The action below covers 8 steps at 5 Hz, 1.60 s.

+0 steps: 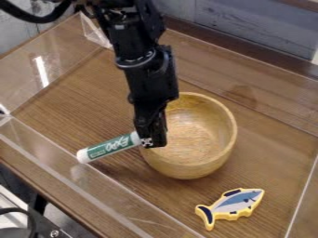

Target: Remove the green marker from inside the brown bowl and put it on the table

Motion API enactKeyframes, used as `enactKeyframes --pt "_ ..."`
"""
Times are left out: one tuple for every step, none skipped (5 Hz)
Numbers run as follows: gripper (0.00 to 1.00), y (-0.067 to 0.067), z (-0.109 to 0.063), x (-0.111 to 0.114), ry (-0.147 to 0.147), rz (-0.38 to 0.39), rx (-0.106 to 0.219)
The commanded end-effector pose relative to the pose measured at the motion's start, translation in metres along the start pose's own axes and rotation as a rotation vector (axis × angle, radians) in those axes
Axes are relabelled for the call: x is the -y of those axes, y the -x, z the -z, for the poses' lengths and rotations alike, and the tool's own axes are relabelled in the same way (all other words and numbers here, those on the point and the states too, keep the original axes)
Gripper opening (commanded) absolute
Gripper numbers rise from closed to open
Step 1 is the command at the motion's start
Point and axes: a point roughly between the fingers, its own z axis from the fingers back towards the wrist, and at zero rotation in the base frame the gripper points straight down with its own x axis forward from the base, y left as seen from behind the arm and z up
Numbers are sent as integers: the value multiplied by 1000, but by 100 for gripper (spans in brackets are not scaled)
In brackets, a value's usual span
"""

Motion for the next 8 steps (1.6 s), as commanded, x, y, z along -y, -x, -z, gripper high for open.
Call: enactKeyframes --pt "0 -13 -10 -11 -43 17 21" --pt "0 -18 -11 -15 -46 24 20" --pt "0 -22 -12 -18 -50 29 20" --pt "0 -27 -13 -20 -56 41 22" --pt "0 -33 -14 -22 -63 55 24" --pt "0 -38 -15 -24 -70 66 25" --pt "0 -43 -16 -25 -78 70 23" --pt "0 -48 -17 -25 -85 68 22"
